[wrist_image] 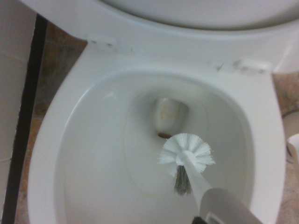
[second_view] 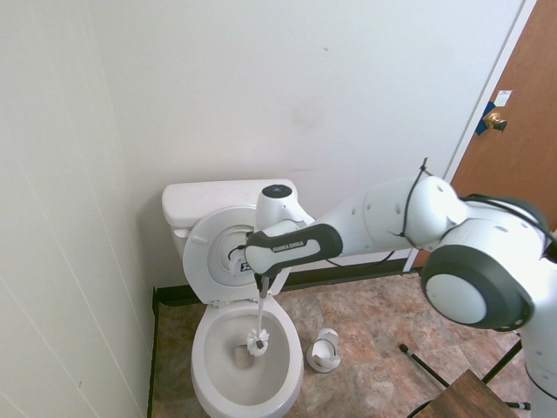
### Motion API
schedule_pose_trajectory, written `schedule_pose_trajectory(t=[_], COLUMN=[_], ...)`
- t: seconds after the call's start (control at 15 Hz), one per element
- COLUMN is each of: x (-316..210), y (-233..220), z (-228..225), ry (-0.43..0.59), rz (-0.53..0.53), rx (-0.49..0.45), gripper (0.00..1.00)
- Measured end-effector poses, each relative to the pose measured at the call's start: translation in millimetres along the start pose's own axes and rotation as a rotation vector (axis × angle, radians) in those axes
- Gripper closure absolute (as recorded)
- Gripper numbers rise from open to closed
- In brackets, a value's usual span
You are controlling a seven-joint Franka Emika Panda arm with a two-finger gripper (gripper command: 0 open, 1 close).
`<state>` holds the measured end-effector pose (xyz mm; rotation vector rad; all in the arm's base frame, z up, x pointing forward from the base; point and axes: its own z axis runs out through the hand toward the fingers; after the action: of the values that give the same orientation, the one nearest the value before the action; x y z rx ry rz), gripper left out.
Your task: Clean the toilet
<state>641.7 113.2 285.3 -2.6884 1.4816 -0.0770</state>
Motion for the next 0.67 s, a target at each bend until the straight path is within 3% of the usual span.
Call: schedule_pose_trajectory(t=[0.33,0.67], x=[30,94], y=[86,170], z=[-80,-91], ry=[0.033,0.068], rz=[0.089,0.224], rx=[0.059,0.08], gripper=[1.0,1.0])
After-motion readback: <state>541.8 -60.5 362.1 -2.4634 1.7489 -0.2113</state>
